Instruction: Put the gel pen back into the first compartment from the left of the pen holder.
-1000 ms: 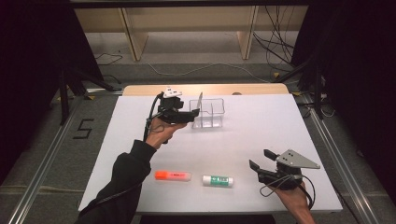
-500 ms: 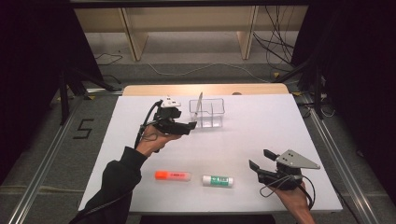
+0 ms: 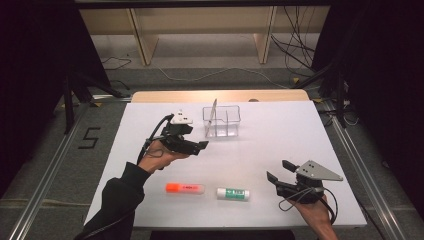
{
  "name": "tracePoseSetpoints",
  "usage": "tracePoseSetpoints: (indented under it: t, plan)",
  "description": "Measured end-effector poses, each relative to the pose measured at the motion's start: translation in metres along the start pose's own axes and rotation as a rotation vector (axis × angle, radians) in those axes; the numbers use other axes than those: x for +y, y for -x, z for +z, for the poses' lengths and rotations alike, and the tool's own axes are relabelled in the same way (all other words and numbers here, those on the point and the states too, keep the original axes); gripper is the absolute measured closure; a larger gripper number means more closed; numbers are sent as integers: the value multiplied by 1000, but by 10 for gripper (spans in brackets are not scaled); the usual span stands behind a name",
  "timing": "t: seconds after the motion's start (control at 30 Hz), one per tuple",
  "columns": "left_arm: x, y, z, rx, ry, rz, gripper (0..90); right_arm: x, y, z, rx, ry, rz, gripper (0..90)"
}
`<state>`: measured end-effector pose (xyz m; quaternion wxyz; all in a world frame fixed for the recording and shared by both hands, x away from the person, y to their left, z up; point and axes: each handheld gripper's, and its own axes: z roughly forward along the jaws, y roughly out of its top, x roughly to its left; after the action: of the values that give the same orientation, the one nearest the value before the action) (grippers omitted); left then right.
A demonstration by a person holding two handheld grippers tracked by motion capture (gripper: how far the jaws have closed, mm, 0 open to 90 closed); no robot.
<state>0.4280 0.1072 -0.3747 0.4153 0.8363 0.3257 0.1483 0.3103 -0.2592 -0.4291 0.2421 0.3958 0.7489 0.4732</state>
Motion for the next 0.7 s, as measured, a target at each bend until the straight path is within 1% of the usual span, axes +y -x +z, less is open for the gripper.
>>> tracePoseSetpoints:
  t: [0.1, 0.17, 0.23, 0.27, 0.3, 0.37, 0.47, 0.53, 0.6, 0.7]
  plan:
    - [-2, 0, -2, -8, 0, -15, 228, 0, 1, 0, 0, 1, -2, 330]
    - [-4, 0, -3, -8, -6, -8, 227, -1, 1, 1, 2, 3, -3, 330]
    - [-6, 0, -2, -10, -11, -18, 227, -1, 1, 1, 0, 1, -2, 330]
    - [-7, 0, -2, -13, -16, -13, 226, -1, 2, 1, 1, 2, -3, 330]
    - [-8, 1, -2, -15, -16, -17, 225, -1, 2, 1, 1, 2, -4, 330]
    - [-10, 1, -2, -26, -25, -23, 223, -1, 2, 1, 1, -2, 0, 330]
    - [-13, 1, -2, -27, -33, -24, 218, -2, 1, 1, 3, 1, 3, 330]
    - [-16, 1, -3, -30, -43, -17, 214, -2, 1, 0, 1, -1, 3, 330]
    - [-18, 2, -4, -23, -45, -19, 213, -2, 1, 0, -3, -2, 3, 330]
    - [-22, 1, -8, -18, -57, -11, 213, -2, 1, 0, -1, 1, 3, 330]
